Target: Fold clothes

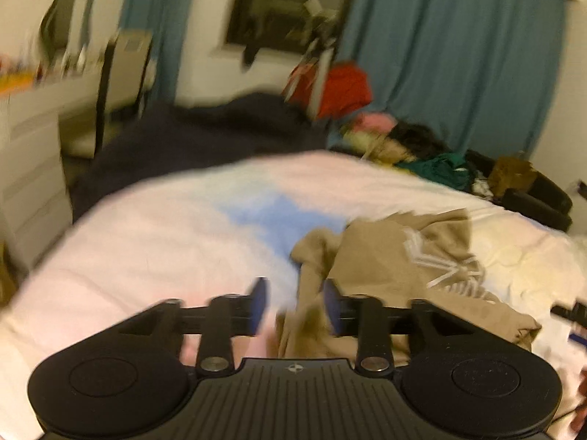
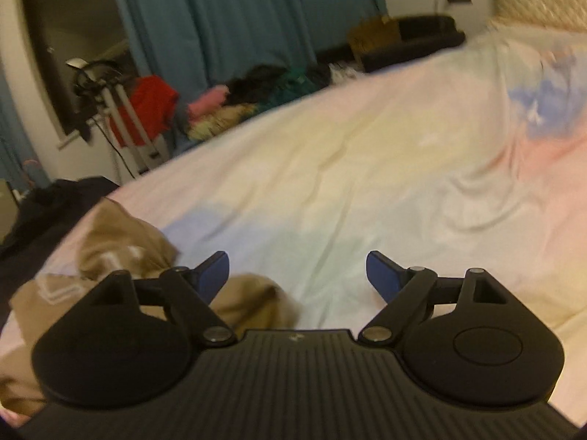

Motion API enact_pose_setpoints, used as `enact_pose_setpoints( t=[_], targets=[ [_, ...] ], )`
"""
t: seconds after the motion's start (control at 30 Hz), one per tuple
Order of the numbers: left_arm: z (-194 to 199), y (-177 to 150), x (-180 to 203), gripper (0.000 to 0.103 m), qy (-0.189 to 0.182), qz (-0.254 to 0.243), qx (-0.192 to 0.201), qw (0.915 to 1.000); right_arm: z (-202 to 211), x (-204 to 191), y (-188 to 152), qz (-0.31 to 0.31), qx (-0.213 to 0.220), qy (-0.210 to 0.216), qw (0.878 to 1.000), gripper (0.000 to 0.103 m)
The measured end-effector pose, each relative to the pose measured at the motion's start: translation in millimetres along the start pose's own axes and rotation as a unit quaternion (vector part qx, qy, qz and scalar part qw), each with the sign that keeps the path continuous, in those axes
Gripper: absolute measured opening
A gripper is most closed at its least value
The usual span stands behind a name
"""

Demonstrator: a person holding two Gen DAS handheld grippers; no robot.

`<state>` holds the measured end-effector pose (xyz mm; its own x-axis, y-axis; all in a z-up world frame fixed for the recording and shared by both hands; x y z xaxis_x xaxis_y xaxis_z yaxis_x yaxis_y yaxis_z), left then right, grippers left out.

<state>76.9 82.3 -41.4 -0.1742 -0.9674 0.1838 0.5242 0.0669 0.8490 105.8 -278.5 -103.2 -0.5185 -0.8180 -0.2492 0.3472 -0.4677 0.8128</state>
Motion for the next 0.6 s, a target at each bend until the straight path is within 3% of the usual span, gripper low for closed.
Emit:
enact_pose_setpoints(
  t=[0.07,0.13,0.27,0.33,0.53,0.57,0.6],
  targets=[
    [4,-1,20,0.061,-0.019,-0.051,0.011,0.9985,3,-3,2,0.001,0.003,0.009,1.0,0.084],
    [-7,-11,45,0.062,-0.05,-0.109,-0.009,0.9928,3,-5,1,0.0,-0.004,0.018,1.0,0.084],
    [-49,-44,89,0.063,-0.072,-0.222,-0.079,0.9692,-8,-8,-10,-0.002,-0.036,0.031,0.999,0.084],
    [-69,-59,105,0.063,-0.066,-0.291,-0.094,0.9498,-12,-10,-15,0.0,-0.047,0.034,0.998,0.084],
    [-103,-89,113,0.065,-0.047,-0.486,-0.088,0.8681,-16,-15,-25,0.015,-0.061,0.047,0.997,0.084],
    [-107,-88,110,0.062,-0.052,-0.487,-0.088,0.8676,-16,-17,-25,0.02,-0.059,0.049,0.997,0.084],
    [-111,-85,106,0.054,-0.06,-0.471,-0.091,0.8752,-17,-20,-26,0.025,-0.057,0.05,0.997,0.084]
  ],
)
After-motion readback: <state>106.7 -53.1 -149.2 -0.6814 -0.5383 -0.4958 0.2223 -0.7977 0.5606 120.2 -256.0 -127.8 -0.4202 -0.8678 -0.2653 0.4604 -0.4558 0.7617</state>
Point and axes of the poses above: each gripper's, at about its wrist camera, not at the fingertips, and z roughly against the way its jaws point, x to its right, y to its top, the point moved 6 cm from there along -z, roughly the way its jaws point, and after that the axes turned 8 degrees about -y, right-handed, at the moved point
